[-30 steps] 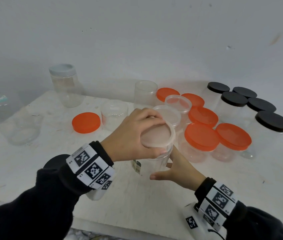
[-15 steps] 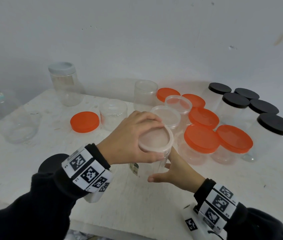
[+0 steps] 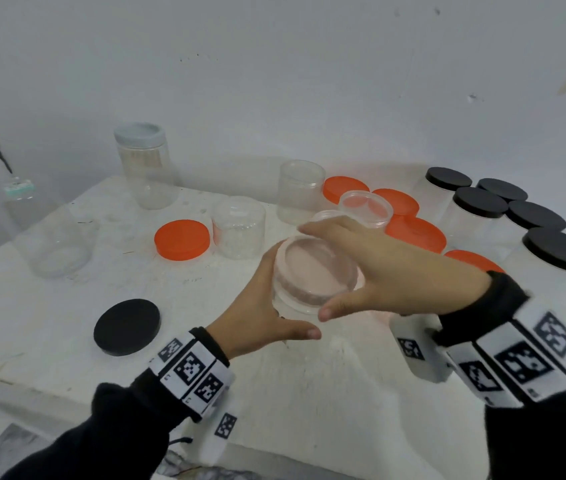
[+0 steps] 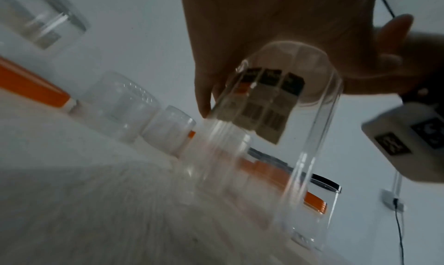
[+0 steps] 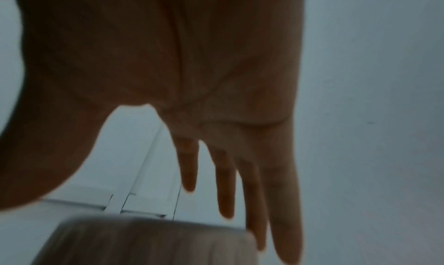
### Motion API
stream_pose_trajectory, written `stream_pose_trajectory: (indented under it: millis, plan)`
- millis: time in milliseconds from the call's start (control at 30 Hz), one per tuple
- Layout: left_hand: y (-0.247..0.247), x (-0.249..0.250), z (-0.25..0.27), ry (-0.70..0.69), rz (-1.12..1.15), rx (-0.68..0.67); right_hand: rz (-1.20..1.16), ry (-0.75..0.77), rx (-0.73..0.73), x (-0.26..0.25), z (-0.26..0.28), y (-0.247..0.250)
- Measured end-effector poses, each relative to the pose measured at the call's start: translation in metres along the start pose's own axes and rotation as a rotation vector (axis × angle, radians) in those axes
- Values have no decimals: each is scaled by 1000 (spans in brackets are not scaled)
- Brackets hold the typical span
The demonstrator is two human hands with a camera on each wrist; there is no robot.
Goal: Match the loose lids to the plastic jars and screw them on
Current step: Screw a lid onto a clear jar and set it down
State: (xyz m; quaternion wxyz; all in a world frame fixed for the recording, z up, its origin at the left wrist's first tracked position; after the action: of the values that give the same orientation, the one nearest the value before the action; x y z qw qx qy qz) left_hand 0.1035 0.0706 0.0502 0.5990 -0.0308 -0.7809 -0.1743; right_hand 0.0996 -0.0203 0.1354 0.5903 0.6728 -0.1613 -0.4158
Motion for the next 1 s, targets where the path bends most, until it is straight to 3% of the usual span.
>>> stream_pose_trajectory:
  millis: [100, 300, 567, 1000]
  plan:
    - [0, -3, 2, 22, 33, 63, 183, -20, -71, -8, -13, -1]
    - [5, -10, 2, 57, 66, 126, 306, -30, -194, -17, -27, 0]
    - [10, -16, -4, 89, 36, 51, 241, 16, -285, -21, -30, -10]
    - [13, -17, -10, 156, 89, -125, 141, 37, -299, -24, -29, -8]
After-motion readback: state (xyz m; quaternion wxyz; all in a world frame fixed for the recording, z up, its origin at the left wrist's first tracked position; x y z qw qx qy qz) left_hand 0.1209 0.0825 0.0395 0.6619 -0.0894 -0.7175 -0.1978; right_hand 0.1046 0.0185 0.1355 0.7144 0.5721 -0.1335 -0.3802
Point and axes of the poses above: each hand's wrist, its own z-axis away from the middle knuckle, its own y-axis out of the back of the hand, x = y × z, the point moved 9 cm from there along -z, towards the middle knuckle, and after that the axes turned 1 degree about z, right-handed, at the moved point
